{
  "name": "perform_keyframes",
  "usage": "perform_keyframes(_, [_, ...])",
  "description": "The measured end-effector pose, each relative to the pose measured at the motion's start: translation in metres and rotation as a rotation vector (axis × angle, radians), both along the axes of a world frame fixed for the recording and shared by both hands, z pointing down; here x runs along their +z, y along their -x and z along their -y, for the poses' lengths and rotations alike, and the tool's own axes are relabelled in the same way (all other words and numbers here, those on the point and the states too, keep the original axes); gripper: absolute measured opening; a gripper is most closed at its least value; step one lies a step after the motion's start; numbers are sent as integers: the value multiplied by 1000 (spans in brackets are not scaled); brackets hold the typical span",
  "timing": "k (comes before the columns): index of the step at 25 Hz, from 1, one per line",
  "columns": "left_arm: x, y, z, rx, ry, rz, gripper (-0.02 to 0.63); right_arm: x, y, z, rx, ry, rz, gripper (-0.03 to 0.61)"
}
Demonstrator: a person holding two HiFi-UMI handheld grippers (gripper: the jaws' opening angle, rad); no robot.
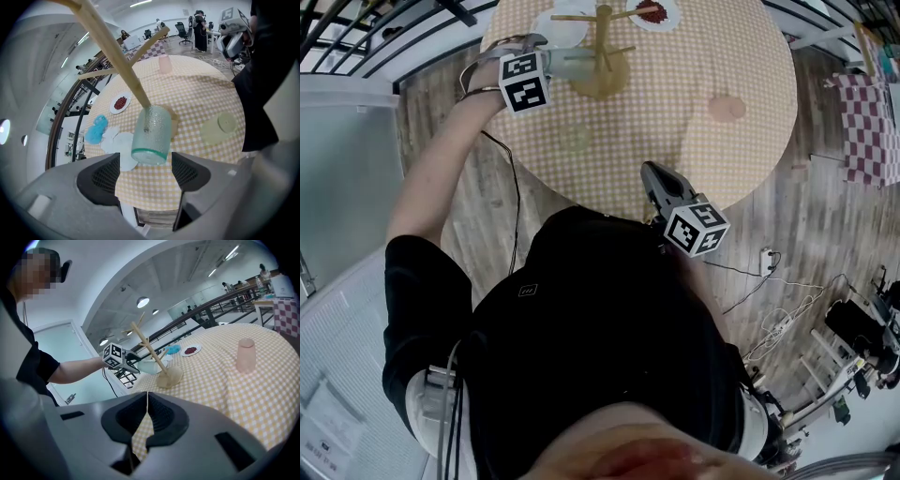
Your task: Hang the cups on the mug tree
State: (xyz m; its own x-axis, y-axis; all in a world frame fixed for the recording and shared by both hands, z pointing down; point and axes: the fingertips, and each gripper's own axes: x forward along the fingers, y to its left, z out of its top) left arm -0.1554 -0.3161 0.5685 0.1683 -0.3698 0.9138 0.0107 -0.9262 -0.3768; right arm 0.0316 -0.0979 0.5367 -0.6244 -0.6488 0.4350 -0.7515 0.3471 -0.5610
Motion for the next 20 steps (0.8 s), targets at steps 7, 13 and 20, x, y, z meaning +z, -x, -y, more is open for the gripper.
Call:
perform_keyframes(7, [-7,12,-2,-33,-17,-16,331,-1,6,0,-18,-8,-7,18])
perform_keyframes(13, [-30,23,-11,-61,-62,-90,331,-18,17,-1,-34,-42,-35,18])
perform_keyframes(20, [-76,27,-43,-122,-161,-264,173,-32,18,-17,-59,-76,-67,18])
